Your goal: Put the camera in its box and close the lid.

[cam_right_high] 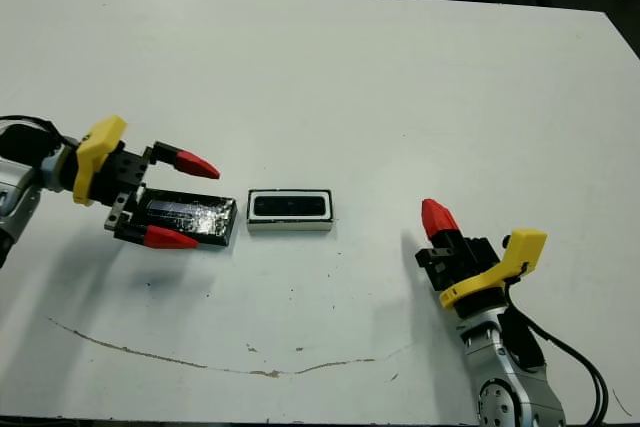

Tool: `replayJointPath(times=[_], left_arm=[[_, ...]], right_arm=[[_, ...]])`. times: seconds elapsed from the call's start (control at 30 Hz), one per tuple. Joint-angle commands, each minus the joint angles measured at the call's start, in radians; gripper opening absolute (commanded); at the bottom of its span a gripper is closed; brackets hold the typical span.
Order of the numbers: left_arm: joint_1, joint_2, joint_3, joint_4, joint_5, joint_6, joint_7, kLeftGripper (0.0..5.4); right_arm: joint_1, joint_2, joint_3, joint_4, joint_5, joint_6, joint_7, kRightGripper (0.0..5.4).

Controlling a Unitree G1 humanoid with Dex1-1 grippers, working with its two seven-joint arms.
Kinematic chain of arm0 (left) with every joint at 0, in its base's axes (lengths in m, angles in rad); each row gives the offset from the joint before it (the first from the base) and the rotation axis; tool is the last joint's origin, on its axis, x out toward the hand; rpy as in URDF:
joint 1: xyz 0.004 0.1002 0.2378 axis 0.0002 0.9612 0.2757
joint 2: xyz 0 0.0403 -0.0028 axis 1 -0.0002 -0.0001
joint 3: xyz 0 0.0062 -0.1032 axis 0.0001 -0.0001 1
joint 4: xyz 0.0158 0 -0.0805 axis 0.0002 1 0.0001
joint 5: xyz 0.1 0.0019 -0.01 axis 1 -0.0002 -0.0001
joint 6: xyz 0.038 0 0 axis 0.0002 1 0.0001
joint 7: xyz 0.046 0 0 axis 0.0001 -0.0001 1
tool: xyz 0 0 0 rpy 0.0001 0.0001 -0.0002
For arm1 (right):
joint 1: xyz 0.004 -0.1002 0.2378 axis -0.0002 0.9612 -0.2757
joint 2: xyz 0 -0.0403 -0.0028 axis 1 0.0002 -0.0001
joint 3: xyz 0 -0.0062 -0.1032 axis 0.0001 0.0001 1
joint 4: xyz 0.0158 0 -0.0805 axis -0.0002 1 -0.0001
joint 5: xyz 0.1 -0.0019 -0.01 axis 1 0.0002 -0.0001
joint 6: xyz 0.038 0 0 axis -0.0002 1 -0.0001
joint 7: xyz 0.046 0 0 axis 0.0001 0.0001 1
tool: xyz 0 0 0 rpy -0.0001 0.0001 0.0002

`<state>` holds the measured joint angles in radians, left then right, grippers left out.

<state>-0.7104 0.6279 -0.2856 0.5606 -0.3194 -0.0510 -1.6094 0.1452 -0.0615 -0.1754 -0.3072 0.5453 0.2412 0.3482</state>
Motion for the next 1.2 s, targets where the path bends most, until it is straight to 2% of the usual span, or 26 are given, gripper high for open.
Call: replayJointPath(times=[0.03, 0.27, 0.57, 0.63, 0.8, 1.2], left_arm=[[-0.013, 0.005, -0.003, 0.015, 0.060, 0.004, 0.001, 5.40], [-0.019, -0.002, -0.002, 0.072, 0.129, -0.059, -0.003, 5.40], [-0.010, 0.007, 0.023, 0.099, 0.161, -0.146, -0.004, 5.40], [-0.013, 0.012, 0.020, 0.097, 0.170, -0.124, -0.004, 5.40], [-0.014, 0.025, 0.025, 0.100, 0.204, -0.153, 0.001, 5.40], [-0.024, 0.039, 0.028, 0.111, 0.233, -0.123, 0.000, 5.40]], right_arm=[[0.013, -0.014, -0.009, -0.004, 0.004, -0.001, -0.004, 0.01], [0.014, -0.013, -0.008, -0.001, 0.011, 0.001, 0.000, 0.01], [0.012, -0.019, -0.007, 0.001, 0.019, 0.009, 0.002, 0.01], [0.010, -0.021, -0.007, 0.007, 0.021, 0.004, 0.010, 0.01], [0.011, -0.021, -0.001, 0.010, 0.020, 0.003, 0.013, 0.01], [0.009, -0.018, 0.002, 0.013, 0.017, 0.006, 0.018, 0.01]])
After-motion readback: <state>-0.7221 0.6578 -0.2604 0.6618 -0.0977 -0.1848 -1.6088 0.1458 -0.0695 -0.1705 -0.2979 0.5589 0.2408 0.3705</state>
